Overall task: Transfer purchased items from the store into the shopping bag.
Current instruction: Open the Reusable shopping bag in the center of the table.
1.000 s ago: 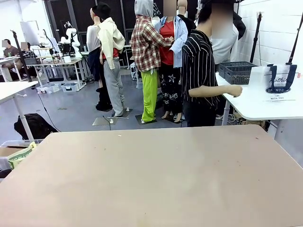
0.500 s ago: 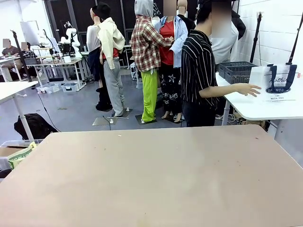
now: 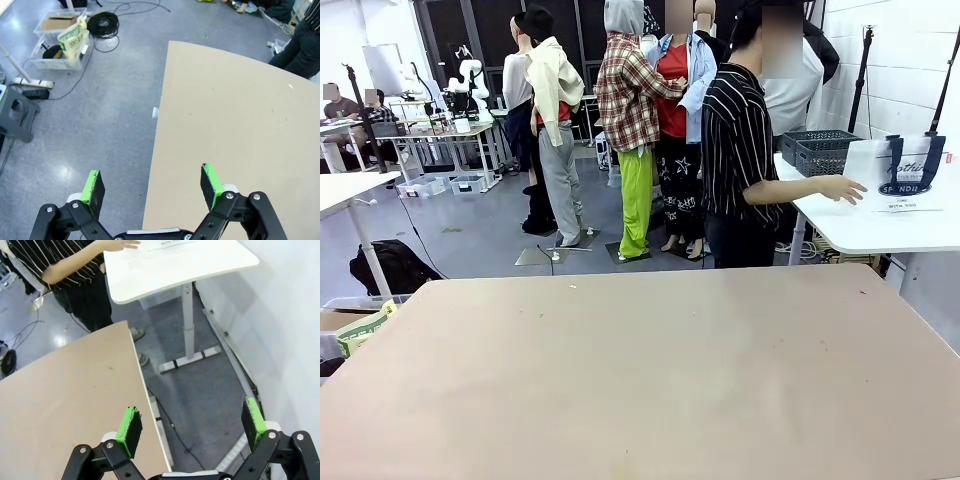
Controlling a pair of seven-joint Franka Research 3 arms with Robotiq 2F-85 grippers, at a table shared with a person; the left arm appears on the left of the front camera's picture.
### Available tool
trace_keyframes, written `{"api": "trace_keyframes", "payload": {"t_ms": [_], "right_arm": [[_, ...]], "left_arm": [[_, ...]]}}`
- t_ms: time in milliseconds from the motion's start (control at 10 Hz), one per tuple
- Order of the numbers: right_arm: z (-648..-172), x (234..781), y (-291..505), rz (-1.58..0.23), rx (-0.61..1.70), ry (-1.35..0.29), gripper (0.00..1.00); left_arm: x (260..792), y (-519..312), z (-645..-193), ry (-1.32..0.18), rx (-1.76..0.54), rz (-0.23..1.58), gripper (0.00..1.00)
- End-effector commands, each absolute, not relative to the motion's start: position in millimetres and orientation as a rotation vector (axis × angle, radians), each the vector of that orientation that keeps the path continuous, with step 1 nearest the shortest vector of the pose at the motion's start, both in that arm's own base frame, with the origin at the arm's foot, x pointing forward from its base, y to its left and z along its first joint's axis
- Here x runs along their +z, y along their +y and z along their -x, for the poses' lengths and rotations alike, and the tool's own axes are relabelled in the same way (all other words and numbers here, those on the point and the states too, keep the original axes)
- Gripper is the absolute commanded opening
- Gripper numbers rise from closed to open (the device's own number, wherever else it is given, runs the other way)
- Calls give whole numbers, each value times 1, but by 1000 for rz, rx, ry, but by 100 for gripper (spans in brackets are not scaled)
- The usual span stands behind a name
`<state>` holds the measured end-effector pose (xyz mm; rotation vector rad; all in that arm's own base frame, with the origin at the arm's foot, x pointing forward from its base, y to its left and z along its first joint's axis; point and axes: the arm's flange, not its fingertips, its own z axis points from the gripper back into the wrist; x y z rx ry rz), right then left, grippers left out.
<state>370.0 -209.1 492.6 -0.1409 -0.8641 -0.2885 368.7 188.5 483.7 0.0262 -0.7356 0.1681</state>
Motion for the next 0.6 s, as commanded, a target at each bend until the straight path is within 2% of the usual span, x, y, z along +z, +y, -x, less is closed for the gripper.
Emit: {"api": "trace_keyframes", "payload": {"t_ms": [0,500], "right_arm": [[-369,494,-210,150,-281,-864,100],[-369,494,-210,150,-281,-864,100]], "left_arm": [[484,192,-367,-736,161,-36,100],[484,192,-367,-736,161,-36,100]]}}
